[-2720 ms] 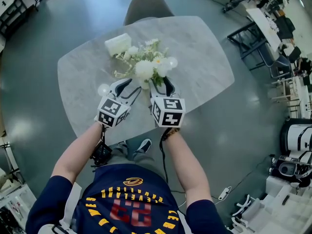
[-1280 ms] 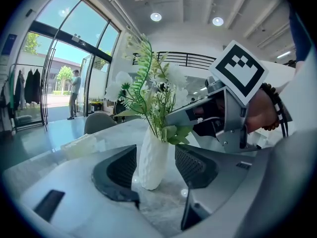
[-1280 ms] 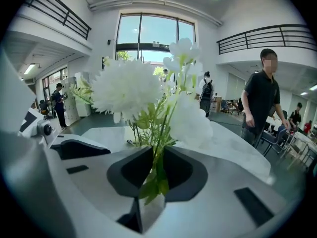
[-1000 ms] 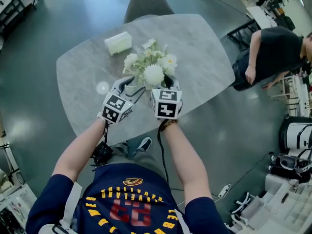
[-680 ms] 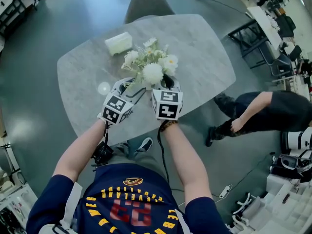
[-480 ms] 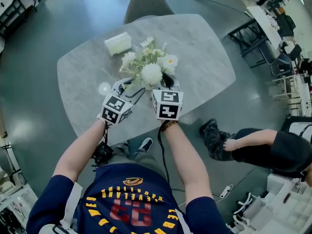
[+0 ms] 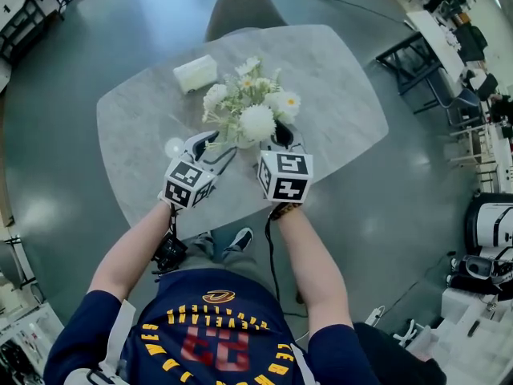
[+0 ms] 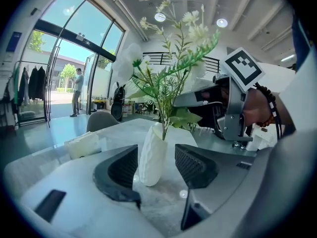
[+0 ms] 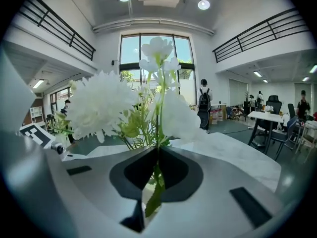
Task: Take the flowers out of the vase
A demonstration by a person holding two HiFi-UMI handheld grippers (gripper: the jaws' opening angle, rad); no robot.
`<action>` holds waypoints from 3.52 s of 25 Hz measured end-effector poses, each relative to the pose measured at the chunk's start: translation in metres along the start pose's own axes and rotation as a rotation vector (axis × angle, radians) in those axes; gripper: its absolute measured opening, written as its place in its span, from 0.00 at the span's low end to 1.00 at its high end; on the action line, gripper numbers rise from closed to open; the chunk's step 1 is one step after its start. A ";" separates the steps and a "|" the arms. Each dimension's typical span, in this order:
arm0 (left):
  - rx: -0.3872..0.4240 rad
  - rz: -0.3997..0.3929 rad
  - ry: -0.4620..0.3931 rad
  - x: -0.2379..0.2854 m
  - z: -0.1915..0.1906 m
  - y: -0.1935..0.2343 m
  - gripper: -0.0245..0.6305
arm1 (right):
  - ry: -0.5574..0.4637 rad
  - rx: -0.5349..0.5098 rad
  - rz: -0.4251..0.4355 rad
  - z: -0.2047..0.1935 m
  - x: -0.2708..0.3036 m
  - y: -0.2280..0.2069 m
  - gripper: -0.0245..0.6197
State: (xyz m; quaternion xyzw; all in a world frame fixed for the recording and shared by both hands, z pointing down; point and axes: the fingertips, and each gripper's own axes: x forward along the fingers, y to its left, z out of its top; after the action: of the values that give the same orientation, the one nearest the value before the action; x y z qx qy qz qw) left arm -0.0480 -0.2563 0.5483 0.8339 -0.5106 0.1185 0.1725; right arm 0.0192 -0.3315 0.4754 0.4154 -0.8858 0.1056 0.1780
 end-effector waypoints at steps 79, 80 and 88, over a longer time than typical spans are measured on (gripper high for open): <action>-0.089 0.012 -0.321 -0.136 0.125 -0.054 0.38 | -0.327 0.174 0.094 0.132 -0.154 -0.015 0.07; -0.089 0.013 -0.319 -0.134 0.126 -0.055 0.38 | -0.326 0.178 0.093 0.132 -0.154 -0.018 0.07; -0.090 0.018 -0.313 -0.130 0.124 -0.053 0.38 | -0.359 0.173 0.121 0.137 -0.152 -0.021 0.07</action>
State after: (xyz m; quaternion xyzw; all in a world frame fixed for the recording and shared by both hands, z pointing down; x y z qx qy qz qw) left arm -0.0566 -0.1794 0.3783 0.8290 -0.5436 -0.0345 0.1268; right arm 0.0944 -0.2848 0.2902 0.3873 -0.9142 0.1162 -0.0257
